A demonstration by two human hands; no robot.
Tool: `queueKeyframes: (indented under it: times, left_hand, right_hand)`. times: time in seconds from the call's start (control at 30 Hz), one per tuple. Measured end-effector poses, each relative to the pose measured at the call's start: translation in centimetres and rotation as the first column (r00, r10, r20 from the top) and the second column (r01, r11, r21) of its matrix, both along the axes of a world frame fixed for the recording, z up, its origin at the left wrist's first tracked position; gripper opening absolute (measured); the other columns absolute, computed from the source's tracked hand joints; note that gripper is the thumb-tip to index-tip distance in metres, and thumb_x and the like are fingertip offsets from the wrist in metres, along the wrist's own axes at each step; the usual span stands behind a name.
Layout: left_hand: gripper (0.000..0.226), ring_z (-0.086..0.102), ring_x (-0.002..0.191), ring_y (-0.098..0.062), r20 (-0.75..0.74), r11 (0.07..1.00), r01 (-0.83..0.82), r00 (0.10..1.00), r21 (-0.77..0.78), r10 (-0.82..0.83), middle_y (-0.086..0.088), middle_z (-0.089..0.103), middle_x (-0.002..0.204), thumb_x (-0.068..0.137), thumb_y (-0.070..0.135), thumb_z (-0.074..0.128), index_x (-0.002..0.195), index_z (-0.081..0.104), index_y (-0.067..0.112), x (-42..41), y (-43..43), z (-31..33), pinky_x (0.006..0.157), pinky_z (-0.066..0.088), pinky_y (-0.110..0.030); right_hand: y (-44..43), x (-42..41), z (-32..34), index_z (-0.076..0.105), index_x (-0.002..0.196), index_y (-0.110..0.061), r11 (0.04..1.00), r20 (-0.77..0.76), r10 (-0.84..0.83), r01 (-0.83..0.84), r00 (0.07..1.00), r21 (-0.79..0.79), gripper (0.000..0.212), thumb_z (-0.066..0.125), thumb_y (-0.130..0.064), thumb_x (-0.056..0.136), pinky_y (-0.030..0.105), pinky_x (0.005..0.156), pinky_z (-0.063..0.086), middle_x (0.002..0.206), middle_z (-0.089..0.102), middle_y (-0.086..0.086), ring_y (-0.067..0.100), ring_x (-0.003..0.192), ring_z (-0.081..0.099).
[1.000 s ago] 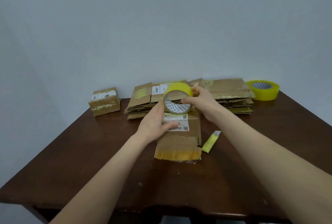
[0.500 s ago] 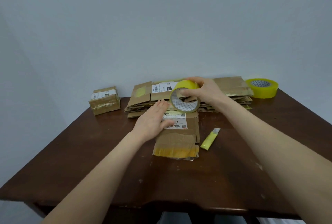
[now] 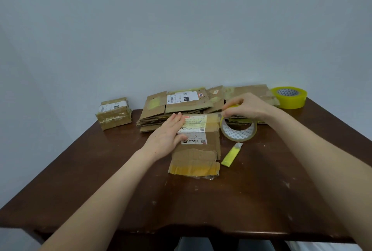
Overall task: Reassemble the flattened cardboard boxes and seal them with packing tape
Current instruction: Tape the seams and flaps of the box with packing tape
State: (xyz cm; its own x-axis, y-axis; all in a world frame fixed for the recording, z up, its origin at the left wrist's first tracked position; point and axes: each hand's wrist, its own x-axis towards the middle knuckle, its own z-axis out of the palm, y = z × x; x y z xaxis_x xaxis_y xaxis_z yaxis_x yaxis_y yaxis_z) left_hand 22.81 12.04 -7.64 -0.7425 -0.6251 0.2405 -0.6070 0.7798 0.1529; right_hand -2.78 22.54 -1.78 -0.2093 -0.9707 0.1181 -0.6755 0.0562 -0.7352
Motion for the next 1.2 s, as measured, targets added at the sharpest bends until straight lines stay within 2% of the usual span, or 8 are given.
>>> queueKeyframes:
  times: [0.33,0.47,0.6,0.77,0.87,1.0,1.1,1.2]
  left_hand:
    - [0.081,0.018,0.143,-0.012,-0.041,0.998,-0.056,0.998,-0.02,0.055,0.005,0.016,0.158,0.089,0.054,0.054,0.152,0.02,0.017,0.1,0.4,0.3,0.113,0.025,-0.029]
    - [0.081,0.006,0.147,-0.014,0.058,0.988,-0.088,0.994,-0.128,0.096,-0.002,0.01,0.16,0.091,0.058,0.045,0.152,0.016,0.013,-0.3,0.9,0.0,0.118,0.004,-0.031]
    - [0.083,0.016,0.146,-0.019,0.111,0.961,-0.098,0.985,-0.257,0.131,-0.004,0.02,0.158,0.089,0.067,0.037,0.151,0.018,0.016,-1.4,1.6,0.5,0.12,0.007,-0.036]
    - [0.061,0.018,0.145,-0.012,0.063,0.978,0.005,0.998,-0.209,0.009,0.005,0.018,0.158,0.098,0.047,0.037,0.152,0.018,0.024,-5.6,5.7,0.2,0.116,0.019,-0.032]
    - [0.058,0.019,0.144,-0.009,0.051,0.98,0.073,0.997,-0.187,-0.064,0.009,0.018,0.158,0.099,0.049,0.033,0.151,0.018,0.028,-5.7,5.7,0.5,0.116,0.02,-0.032]
    - [0.061,0.017,0.145,-0.02,0.017,0.974,-0.204,0.978,-0.101,0.207,-0.002,0.023,0.157,0.093,0.064,0.017,0.145,0.032,0.035,-2.1,2.6,0.7,0.118,0.016,-0.045]
    - [0.066,0.026,0.141,-0.031,-0.043,0.895,-0.446,0.894,0.031,0.447,-0.013,0.025,0.155,0.091,0.066,0.03,0.144,0.038,0.027,0.0,0.2,0.8,0.109,0.033,-0.048]
    - [0.061,0.038,0.134,-0.031,-0.02,0.866,-0.492,0.868,0.093,0.496,-0.014,0.027,0.152,0.094,0.058,0.032,0.144,0.038,0.023,1.1,-1.2,1.3,0.101,0.039,-0.043]
  right_hand:
    - [-0.5,-0.3,-3.5,0.067,0.104,-0.035,1.0,-0.01,0.003,-0.003,1.0,-0.005,0.024,0.071,-0.037,0.081,0.027,0.079,0.04,0.121,0.057,-0.003,0.017,0.112,0.051]
    - [-0.8,-0.1,-3.8,0.067,0.111,-0.03,0.999,-0.048,-0.001,-0.001,0.999,-0.032,0.03,0.071,-0.037,0.082,0.033,0.093,0.039,0.122,0.057,-0.003,0.017,0.117,0.049]
    - [-1.2,0.4,-4.0,0.067,0.114,-0.026,0.999,-0.052,0.019,-0.02,0.998,-0.03,0.033,0.071,-0.034,0.082,0.032,0.094,0.042,0.113,0.056,-0.006,0.016,0.113,0.052]
    - [-1.2,0.4,-3.9,0.067,0.116,-0.023,0.999,-0.046,0.036,-0.038,0.998,-0.037,0.035,0.072,-0.03,0.081,0.03,0.093,0.043,0.113,0.06,-0.003,0.016,0.111,0.055]
    - [-1.0,0.8,-4.0,0.066,0.117,-0.022,0.998,-0.006,0.024,-0.024,1.0,-0.06,0.038,0.073,-0.03,0.08,0.033,0.095,0.045,0.114,0.061,-0.001,0.016,0.11,0.056]
    - [-1.5,2.5,-4.7,0.063,0.113,-0.03,0.997,0.063,0.007,-0.002,0.998,-0.074,0.038,0.075,-0.037,0.077,0.03,0.088,0.046,0.116,0.059,-0.003,0.016,0.107,0.055]
    - [-2.5,5.1,-4.9,0.06,0.123,-0.025,0.996,0.075,0.044,-0.037,0.996,-0.083,0.047,0.073,-0.038,0.08,0.032,0.091,0.046,0.116,0.054,-0.006,0.017,0.109,0.053]
    - [-3.1,6.3,-5.0,0.053,0.128,-0.021,0.994,0.114,0.033,-0.021,0.993,-0.107,0.056,0.074,-0.038,0.08,0.033,0.093,0.045,0.116,0.051,-0.008,0.016,0.11,0.05]
